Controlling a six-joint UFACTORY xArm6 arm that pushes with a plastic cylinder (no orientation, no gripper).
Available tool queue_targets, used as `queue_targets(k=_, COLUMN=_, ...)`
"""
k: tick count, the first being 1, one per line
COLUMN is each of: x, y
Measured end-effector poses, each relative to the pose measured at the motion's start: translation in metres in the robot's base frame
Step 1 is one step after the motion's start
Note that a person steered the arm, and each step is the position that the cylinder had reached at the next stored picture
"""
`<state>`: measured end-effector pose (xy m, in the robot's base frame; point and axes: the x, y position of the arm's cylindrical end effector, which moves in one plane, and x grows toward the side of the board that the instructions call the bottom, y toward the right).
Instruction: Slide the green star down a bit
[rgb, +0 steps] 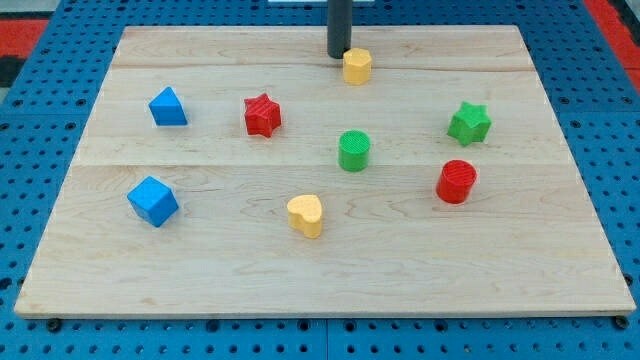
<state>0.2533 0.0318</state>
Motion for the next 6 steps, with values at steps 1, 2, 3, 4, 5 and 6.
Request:
queue_targets(k=1, x=0.028, y=0.006)
queue_targets(k=2, x=0.049, y=0.006)
queue_targets(k=3, x=0.038, y=0.028)
queue_targets(k=4, x=0.021, y=0.064)
queue_targets(k=5, x=0.021, y=0.118)
queue_targets(k=6, x=0.058, y=0.152)
